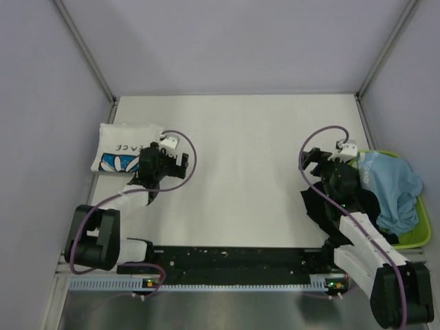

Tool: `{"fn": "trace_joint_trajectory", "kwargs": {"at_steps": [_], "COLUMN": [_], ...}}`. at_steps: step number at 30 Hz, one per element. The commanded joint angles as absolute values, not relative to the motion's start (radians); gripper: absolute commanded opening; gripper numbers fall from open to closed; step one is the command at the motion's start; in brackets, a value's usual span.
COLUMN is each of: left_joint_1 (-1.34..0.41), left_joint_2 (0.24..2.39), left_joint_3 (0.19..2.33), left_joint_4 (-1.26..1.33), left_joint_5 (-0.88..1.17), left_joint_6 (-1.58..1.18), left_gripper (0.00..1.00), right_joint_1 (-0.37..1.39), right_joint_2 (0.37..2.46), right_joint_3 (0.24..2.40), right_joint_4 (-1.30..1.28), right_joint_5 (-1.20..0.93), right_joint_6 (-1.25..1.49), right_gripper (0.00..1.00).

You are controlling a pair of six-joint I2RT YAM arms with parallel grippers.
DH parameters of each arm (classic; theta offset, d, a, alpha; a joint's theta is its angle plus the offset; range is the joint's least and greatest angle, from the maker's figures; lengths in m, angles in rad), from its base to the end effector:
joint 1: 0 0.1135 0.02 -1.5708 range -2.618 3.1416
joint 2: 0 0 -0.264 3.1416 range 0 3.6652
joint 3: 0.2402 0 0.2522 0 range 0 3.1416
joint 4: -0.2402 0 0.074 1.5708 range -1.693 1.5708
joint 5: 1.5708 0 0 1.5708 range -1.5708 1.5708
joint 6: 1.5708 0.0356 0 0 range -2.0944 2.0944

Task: Fold and stack the t-shirts
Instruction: Grab crumpled tshirt from bin with the right arm

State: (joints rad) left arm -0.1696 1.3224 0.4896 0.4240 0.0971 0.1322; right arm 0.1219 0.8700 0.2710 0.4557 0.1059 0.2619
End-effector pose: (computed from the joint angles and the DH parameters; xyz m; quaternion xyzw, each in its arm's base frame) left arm 0.2603 -0.0481 0.1850 0.1519 0.8214 -0.0508 0.5474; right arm 0.1932 0.0199 0.2111 0.0874 0.7506 0.0854 0.6494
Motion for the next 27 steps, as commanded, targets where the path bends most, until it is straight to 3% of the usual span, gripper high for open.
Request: {"fn": "trace_joint_trajectory", "kwargs": {"at_steps": [1,5,9,12,15,16,22,27], "left_joint_1": [-0.172,-0.172,-0.172,-0.172,-0.172,-0.172,-0.172,-0.170], "left_joint_2": [1.293,1.316,1.282,1.318,1.342,1.344,1.362,1.368], "left_joint_3": [0.633,0.779,0.795,0.830,0.842,0.844,0.850,0.850], "left_joint_4": [0.208,-0.055,-0.104,-0.141,-0.169,-0.170,-0.169,-0.176], "left_joint_5": [0.365,0.417,0.371,0.307,0.319,0.324,0.284,0.278], "left_joint_6": [0.214,0.319,0.342,0.327,0.324,0.324,0.313,0.324], "left_gripper": [0.99,0.99,0.99,0.99,0.99,0.99,0.98,0.98], "right_joint_1": [0.115,0.115,0.115,0.115,0.107,0.094,-0.196,-0.371], "right_joint_2": [0.816,0.818,0.825,0.836,0.900,0.932,1.078,1.248], "right_joint_3": [0.446,0.598,0.670,0.764,0.877,0.909,0.942,0.911], "right_joint_4": [0.416,0.255,0.192,-0.056,-0.352,-0.427,-0.462,-0.420], "right_joint_5": [0.009,-0.131,-0.299,-0.006,0.552,0.651,0.625,0.460], "right_joint_6": [0.474,0.545,0.444,0.422,0.446,0.459,0.575,0.629], "right_gripper": [0.99,0.99,0.99,0.98,0.96,0.92,0.77,0.91]}}
